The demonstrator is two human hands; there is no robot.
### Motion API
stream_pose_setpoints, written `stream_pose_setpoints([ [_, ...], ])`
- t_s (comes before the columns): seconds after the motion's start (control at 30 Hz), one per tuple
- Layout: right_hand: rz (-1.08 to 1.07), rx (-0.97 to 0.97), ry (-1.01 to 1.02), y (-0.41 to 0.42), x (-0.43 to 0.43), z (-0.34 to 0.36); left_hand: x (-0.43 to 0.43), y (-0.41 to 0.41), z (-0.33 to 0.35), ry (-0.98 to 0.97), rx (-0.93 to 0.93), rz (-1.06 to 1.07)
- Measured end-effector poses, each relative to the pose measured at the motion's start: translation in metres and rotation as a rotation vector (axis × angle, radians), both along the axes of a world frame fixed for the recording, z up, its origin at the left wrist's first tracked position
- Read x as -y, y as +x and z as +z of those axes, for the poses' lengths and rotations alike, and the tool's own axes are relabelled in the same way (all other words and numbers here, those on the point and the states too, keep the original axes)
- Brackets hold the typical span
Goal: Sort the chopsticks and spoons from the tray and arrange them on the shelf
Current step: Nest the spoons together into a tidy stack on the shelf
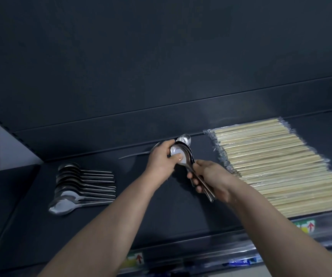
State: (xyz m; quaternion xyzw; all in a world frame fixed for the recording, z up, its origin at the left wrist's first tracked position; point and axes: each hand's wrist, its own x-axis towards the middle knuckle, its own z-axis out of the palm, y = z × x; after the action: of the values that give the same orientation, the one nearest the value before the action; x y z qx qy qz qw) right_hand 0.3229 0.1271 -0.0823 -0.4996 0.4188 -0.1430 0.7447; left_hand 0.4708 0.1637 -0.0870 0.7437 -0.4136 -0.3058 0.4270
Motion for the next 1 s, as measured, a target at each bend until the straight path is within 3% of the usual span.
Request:
stream_pose_setpoints([
  [0.13, 0.203, -0.105, -0.122, 0.007, -0.011, 0.008, -0.016, 0.01, 0.003, -0.04, -0.02, 0.046],
  [0.27, 0.277, -0.248, -0.342, 0.032, -0.032, 0.011, -0.049, 0.038, 0.004, -0.051, 0.092, 0.138],
  [0.5, 0.383, -0.594, -0.885, 0.098, -0.096, 0.011, -0.14, 0.103, 0.001, 0.022, 0.141, 0.203],
  [0.67, 0.435, -0.615, -1.049, 0.148, -0.153, 0.004, -0.215, 0.147, -0.009, 0.122, 0.338, 0.347],
  [0.83, 0.39, -0.628, -1.25, 0.181, -0.19, -0.017, -0.256, 0.174, -0.018, 0.294, 0.501, 0.36],
  [1.0, 0.34, -0.75, -1.431, 0.193, -0.199, -0.033, -0.26, 0.183, -0.028, 0.275, 0.514, 0.364],
])
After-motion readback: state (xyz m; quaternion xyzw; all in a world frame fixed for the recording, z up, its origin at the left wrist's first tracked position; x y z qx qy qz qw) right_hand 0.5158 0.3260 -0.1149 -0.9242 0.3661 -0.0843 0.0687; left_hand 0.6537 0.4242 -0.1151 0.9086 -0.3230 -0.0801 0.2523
